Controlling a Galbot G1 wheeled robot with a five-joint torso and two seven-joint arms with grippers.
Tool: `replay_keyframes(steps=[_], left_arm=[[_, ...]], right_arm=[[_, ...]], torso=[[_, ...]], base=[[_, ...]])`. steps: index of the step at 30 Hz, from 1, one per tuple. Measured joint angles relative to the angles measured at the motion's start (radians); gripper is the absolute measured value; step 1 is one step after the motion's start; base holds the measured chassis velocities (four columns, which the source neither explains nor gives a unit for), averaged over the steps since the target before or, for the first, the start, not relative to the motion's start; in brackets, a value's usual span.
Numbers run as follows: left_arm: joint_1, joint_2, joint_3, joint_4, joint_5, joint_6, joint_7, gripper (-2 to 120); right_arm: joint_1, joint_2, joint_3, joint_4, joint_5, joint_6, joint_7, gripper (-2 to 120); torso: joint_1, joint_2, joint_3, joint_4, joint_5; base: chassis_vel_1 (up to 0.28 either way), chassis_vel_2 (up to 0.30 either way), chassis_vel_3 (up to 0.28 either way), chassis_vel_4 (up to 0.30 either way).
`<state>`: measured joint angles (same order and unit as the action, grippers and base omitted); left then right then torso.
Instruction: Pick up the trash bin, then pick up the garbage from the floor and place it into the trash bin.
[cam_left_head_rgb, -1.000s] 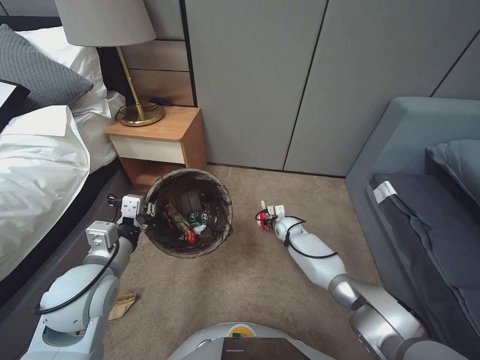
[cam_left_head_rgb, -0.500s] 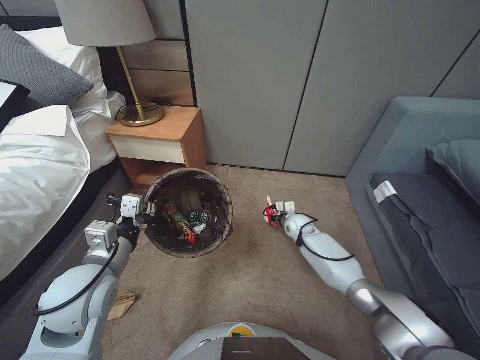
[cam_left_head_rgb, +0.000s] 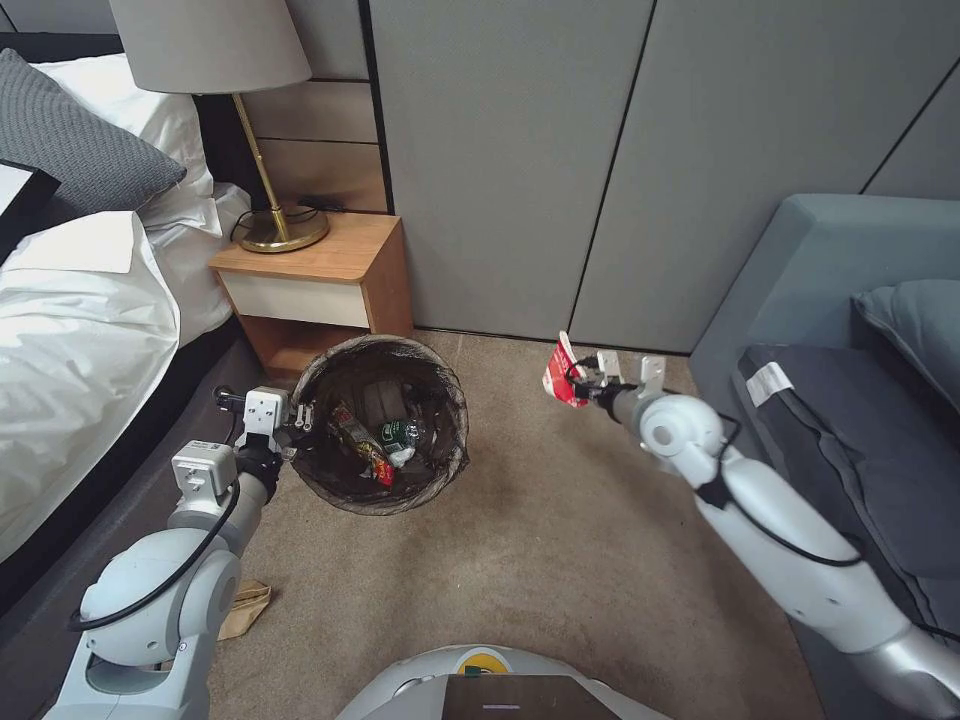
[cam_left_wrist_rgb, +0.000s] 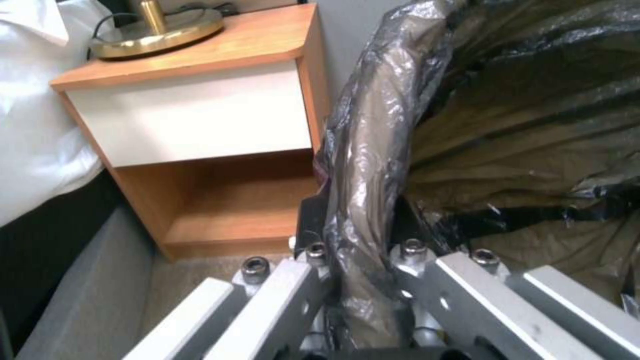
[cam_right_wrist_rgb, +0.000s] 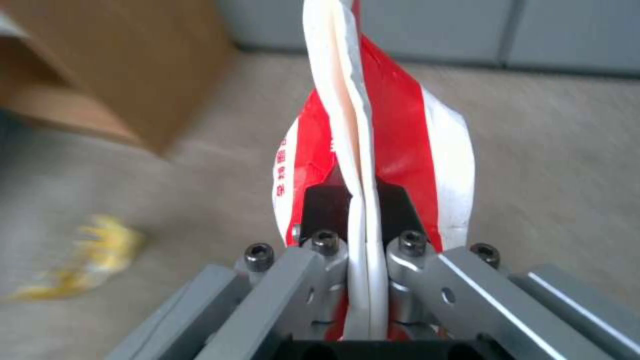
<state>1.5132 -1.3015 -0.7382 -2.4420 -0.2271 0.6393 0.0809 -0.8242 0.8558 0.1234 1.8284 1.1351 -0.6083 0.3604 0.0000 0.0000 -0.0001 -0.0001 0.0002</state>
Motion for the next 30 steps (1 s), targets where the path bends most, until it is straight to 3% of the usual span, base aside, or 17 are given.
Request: replay_keyframes(steps=[1, 2, 3, 6, 7, 13, 25, 30], left_arm=[[0.000, 0.000, 0.000, 0.000, 0.000, 0.000, 0.000, 0], [0.000, -0.001, 0.000, 0.000, 0.001, 0.000, 0.000, 0], [0.000, -0.001, 0.000, 0.000, 0.001, 0.000, 0.000, 0], [-0.005, -0.002, 0.005, 0.000, 0.001, 0.002, 0.000, 0], [-0.005, -0.002, 0.005, 0.000, 0.001, 0.002, 0.000, 0], [-0.009, 0.005, 0.007, 0.007, 0.001, 0.006, 0.001, 0], [-0.017, 0.004, 0.009, 0.025, 0.002, 0.007, 0.002, 0], [-0.020, -0.005, 0.013, 0.032, 0.009, 0.005, 0.003, 0]], right_arm=[[-0.006, -0.014, 0.013, 0.040, 0.036, -0.005, 0.011, 0], [-0.013, -0.049, 0.050, 0.155, 0.144, -0.019, 0.049, 0], [-0.013, -0.049, 0.050, 0.155, 0.144, -0.019, 0.049, 0], [0.018, -0.082, 0.089, 0.347, 0.352, -0.033, 0.128, 0], [0.018, -0.082, 0.089, 0.347, 0.352, -0.033, 0.128, 0], [0.145, -0.097, 0.083, 0.538, 0.656, -0.010, 0.162, 0], [0.394, -0.103, -0.019, 0.650, 0.929, -0.020, 0.151, 0], [0.543, -0.086, -0.185, 0.588, 0.924, -0.053, 0.178, 0]], torso=[[0.000, 0.000, 0.000, 0.0001, 0.0001], [0.000, 0.000, 0.000, -0.0002, -0.0001], [0.000, 0.000, 0.000, -0.0002, -0.0001], [0.000, 0.000, 0.000, 0.0000, 0.0000], [0.000, 0.000, 0.000, 0.0000, 0.0000], [0.000, 0.000, 0.000, 0.0002, -0.0004], [0.000, 0.000, 0.000, 0.0001, -0.0003], [0.000, 0.000, 0.000, 0.0001, -0.0002]], base=[[0.000, 0.000, 0.000, 0.000], [0.000, 0.000, 0.000, 0.000], [0.000, 0.000, 0.000, 0.000], [0.000, 0.000, 0.000, 0.000], [0.000, 0.000, 0.000, 0.000], [0.000, 0.000, 0.000, 0.000], [0.000, 0.000, 0.000, 0.000], [0.000, 0.000, 0.000, 0.000]])
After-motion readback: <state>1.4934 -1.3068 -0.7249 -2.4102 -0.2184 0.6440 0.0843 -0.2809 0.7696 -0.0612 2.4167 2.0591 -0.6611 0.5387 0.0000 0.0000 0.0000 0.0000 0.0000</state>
